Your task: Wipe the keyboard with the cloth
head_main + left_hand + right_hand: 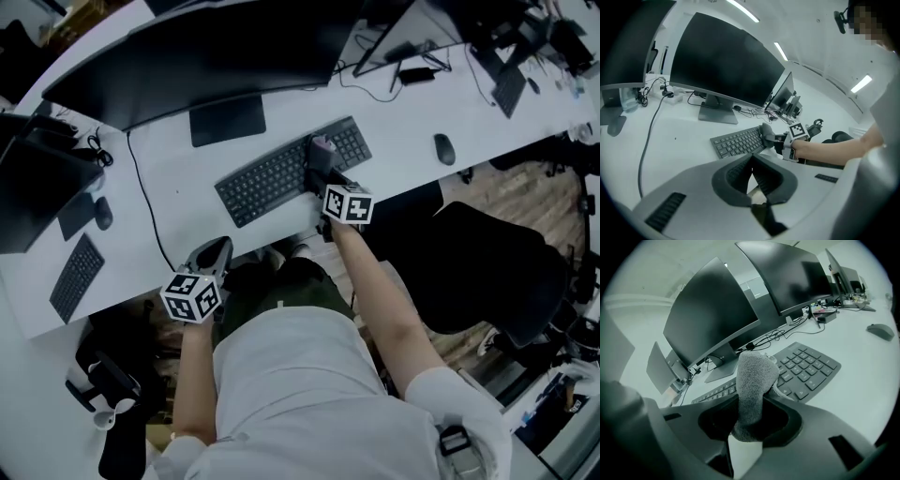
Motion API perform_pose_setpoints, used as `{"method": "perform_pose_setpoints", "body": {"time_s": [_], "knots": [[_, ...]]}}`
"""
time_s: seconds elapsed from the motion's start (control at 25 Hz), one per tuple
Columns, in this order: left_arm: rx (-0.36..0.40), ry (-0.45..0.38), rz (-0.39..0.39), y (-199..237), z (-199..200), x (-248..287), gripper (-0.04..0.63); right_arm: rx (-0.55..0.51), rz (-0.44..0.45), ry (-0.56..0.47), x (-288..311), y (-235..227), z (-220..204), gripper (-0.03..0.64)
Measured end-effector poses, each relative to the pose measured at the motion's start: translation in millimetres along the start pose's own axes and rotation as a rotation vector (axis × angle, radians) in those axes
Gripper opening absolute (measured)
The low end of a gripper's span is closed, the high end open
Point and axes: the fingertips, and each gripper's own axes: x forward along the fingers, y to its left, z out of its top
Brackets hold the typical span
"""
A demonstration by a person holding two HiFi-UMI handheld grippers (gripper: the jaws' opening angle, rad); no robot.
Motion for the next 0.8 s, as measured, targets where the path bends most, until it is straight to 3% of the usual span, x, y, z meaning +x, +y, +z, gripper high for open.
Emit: {"method": "perform_pose_setpoints", "body": {"time_s": [0.32, 0.8], "knots": [[-0.009, -0.031, -0.008, 14.7, 0.0, -20.1, 0.002, -0.040, 0.059, 0.048, 14.6, 55.4, -24.1, 0.141], [-0.010, -0.004, -0.073, 55.1, -8.7, -49.0, 0.002, -0.062, 0.089, 0.093, 36.0, 145.6, -72.8, 0.141]]}}
